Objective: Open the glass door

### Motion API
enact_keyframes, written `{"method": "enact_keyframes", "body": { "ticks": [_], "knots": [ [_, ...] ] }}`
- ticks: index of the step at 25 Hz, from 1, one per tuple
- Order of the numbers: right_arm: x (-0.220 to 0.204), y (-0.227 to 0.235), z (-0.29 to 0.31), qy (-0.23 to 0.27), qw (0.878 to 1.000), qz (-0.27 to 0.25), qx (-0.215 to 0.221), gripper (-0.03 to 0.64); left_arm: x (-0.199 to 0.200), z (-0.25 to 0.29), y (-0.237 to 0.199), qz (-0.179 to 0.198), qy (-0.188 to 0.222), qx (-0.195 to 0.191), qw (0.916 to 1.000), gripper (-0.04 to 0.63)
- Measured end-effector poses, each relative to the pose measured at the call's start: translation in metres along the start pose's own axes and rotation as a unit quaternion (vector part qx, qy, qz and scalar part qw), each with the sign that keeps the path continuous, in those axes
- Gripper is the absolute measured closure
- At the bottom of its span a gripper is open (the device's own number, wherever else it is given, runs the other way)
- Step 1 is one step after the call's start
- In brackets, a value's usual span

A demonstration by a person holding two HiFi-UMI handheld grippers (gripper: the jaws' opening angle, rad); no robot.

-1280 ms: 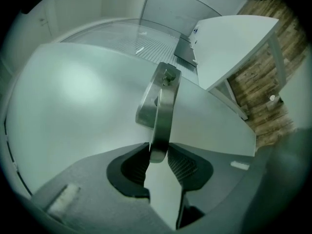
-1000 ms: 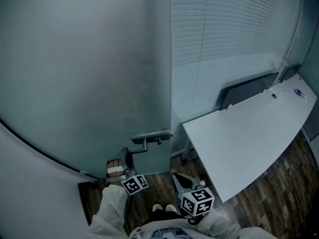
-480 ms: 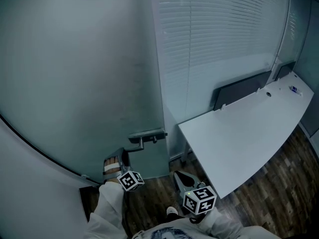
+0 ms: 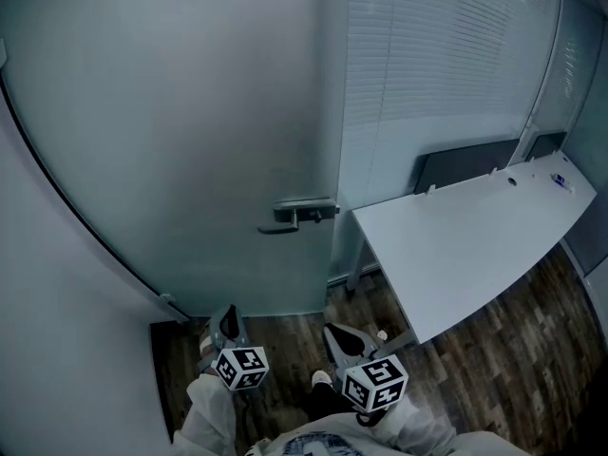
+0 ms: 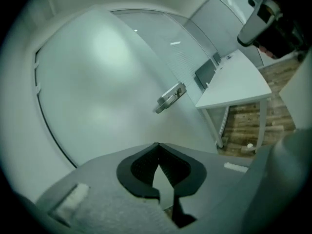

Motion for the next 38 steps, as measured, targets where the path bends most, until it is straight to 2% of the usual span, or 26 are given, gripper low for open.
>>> {"method": "enact_keyframes", "body": {
  "ticks": [2, 5, 7, 8, 12, 15, 18, 24, 31, 38],
  "knots": [
    [-0.011, -0.026, -0.020, 0.004, 1.000, -0.015, 0.004, 0.611, -0.014, -0.042, 0.006, -0.070, 0.016, -0.010, 0.9974, 0.594],
    [-0.021, -0.054, -0.048, 0.018, 0.999, -0.038, 0.000, 0.611, -0.020, -0.100, 0.011, -0.191, 0.046, -0.024, 0.9802, 0.594],
    [-0.028, -0.067, -0.065, 0.022, 0.999, -0.043, -0.005, 0.611, -0.017, -0.134, 0.016, -0.242, 0.067, -0.031, 0.9675, 0.594],
    [-0.034, -0.073, -0.075, 0.022, 0.999, -0.046, -0.008, 0.611, -0.015, -0.149, 0.021, -0.253, 0.078, -0.034, 0.9638, 0.594],
    [-0.054, -0.100, -0.113, 0.022, 0.998, -0.054, -0.021, 0.612, -0.009, -0.209, 0.036, -0.256, 0.111, -0.050, 0.9590, 0.594],
    [-0.053, -0.123, -0.137, 0.020, 0.998, -0.062, -0.019, 0.612, -0.007, -0.244, 0.040, -0.262, 0.113, -0.060, 0.9565, 0.594],
    [-0.066, -0.133, -0.151, 0.019, 0.997, -0.067, -0.016, 0.612, -0.021, -0.264, 0.055, -0.268, 0.108, -0.069, 0.9549, 0.594],
    [-0.082, -0.132, -0.173, 0.011, 0.998, -0.062, -0.018, 0.612, -0.029, -0.287, 0.078, -0.280, 0.090, -0.070, 0.9532, 0.594],
    [-0.094, -0.115, -0.198, 0.007, 0.999, -0.044, -0.023, 0.612, -0.009, -0.305, 0.110, -0.261, 0.095, -0.081, 0.9573, 0.594],
    [-0.093, -0.106, -0.217, 0.007, 0.999, -0.040, -0.020, 0.612, 0.009, -0.318, 0.126, -0.258, 0.095, -0.083, 0.9579, 0.594]
  ]
}}
Point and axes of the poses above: the fingertips, and each gripper's own axes: z forward along the fingers, y to its right, x out of its top, the point moved 1 cm from there along -z, backward along the fingers, and after that the axes turned 5 degrees about z, right-handed, at the moved point
